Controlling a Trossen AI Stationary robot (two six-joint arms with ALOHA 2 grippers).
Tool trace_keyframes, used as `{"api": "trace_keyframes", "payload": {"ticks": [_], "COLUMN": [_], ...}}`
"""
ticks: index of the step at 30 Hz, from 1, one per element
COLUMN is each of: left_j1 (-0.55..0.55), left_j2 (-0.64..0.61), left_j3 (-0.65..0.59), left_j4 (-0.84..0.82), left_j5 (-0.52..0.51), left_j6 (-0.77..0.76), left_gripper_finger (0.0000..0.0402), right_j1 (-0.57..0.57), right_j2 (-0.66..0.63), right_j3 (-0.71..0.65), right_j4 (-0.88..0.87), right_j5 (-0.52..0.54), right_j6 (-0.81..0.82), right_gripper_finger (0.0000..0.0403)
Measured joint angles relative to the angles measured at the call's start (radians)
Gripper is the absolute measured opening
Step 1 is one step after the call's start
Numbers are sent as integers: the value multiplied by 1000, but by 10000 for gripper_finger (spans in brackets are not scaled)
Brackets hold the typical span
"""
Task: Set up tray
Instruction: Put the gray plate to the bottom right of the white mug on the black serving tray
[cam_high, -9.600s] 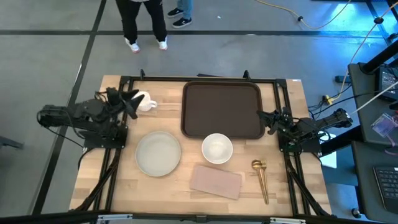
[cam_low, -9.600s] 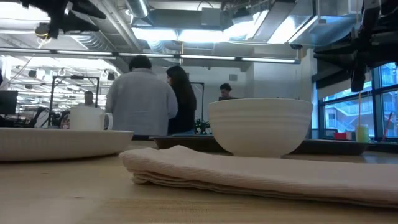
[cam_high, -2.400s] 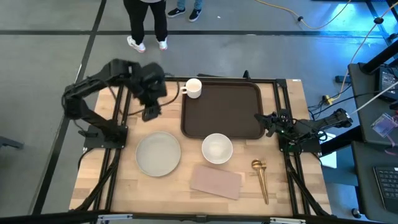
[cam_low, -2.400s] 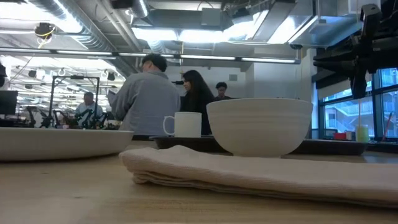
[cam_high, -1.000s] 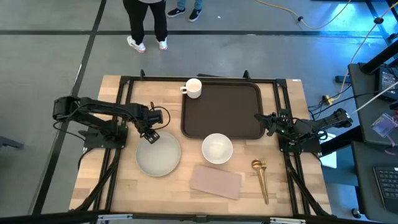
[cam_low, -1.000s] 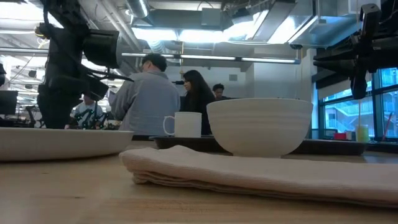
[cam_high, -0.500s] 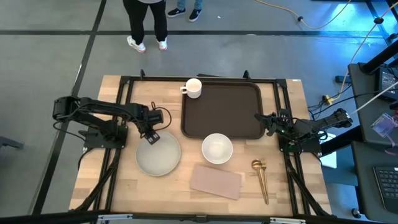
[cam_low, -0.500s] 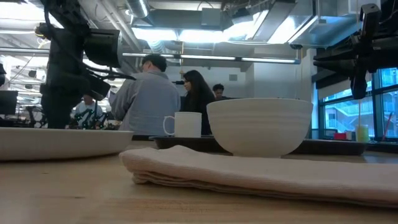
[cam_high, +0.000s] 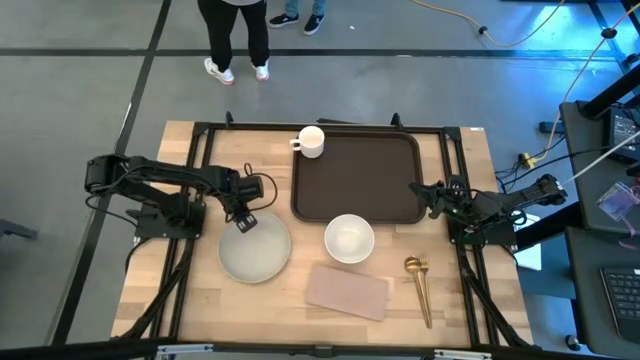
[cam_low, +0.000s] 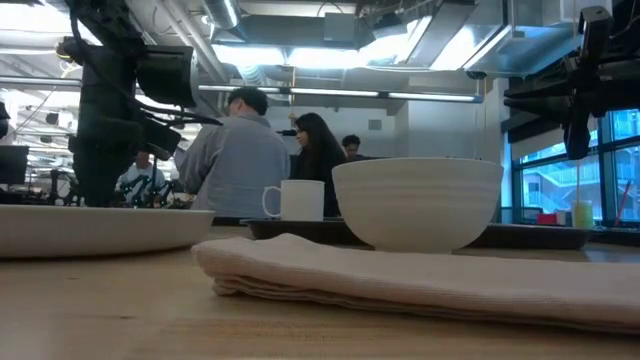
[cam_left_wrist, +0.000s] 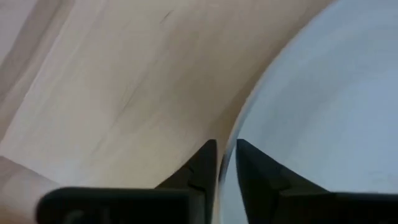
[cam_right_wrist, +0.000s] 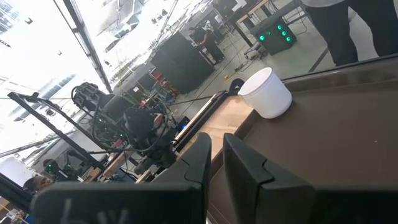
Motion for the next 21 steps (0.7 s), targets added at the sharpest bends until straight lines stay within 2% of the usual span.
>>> {"api": "trace_keyframes", "payload": {"ticks": [3,8,11,16,21], "left_j1": [0,0,10,39,102], "left_j2": [-1,-3,-15,-59,-126], "left_j3": [0,0,9,91,223], "left_j4": [0,4,-14,-71,-179], "left_j5": [6,14,58,83,90], "left_j6": [30,27,21,48,120], "left_gripper_finger": [12,6,5,4,3], "right_j1": [0,0,0,0,0], "right_j2": [0,0,0,0,0], "right_j3": [0,0,0,0,0], "right_j4": [0,0,0,0,0], "right_j5": [0,0,0,0,0], "right_j6": [0,-3,-3,-3,-2], "right_gripper_finger": [45,45,45,45,45]}}
